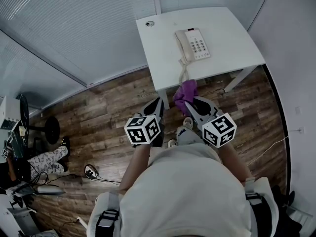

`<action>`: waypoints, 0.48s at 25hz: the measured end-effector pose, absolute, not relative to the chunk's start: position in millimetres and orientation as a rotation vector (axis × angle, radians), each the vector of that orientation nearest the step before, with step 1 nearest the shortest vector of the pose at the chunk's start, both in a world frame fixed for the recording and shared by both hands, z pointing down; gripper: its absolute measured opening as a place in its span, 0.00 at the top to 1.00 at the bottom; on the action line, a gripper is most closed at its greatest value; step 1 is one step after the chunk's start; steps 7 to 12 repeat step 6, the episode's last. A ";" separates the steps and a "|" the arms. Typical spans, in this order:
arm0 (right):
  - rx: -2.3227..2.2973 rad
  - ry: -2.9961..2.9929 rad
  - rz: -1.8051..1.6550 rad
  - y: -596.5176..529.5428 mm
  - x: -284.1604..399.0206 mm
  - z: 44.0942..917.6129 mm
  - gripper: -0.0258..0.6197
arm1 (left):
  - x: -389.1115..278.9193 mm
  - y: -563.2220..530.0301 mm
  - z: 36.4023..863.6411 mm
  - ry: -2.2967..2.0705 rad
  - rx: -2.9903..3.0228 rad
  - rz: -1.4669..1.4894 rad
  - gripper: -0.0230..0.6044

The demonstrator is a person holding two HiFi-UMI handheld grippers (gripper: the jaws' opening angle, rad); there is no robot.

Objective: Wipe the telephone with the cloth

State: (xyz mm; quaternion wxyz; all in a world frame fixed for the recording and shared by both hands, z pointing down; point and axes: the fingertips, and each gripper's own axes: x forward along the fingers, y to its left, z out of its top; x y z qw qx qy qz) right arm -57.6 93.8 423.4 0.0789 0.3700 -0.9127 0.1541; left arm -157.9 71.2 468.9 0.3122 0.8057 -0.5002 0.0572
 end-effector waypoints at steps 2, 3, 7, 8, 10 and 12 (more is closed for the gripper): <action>1.110 -2.736 0.462 93.1 -58.5 422.4 0.85 | -158.4 71.5 469.6 -1.317 2.122 0.149 0.93; 1.110 -2.738 0.462 92.8 -58.7 422.1 0.85 | -158.5 71.6 469.8 -1.316 2.121 0.149 0.93; 1.114 -2.739 0.463 92.1 -59.0 421.9 0.85 | -158.6 72.1 470.7 -1.314 2.118 0.149 0.93; 1.114 -2.739 0.463 92.1 -59.0 421.9 0.85 | -158.6 72.1 470.7 -1.314 2.118 0.149 0.93; 1.114 -2.739 0.463 92.1 -59.0 421.9 0.85 | -158.6 72.1 470.7 -1.314 2.118 0.149 0.93; 1.114 -2.739 0.463 92.1 -59.0 421.9 0.85 | -158.6 72.1 470.7 -1.314 2.118 0.149 0.93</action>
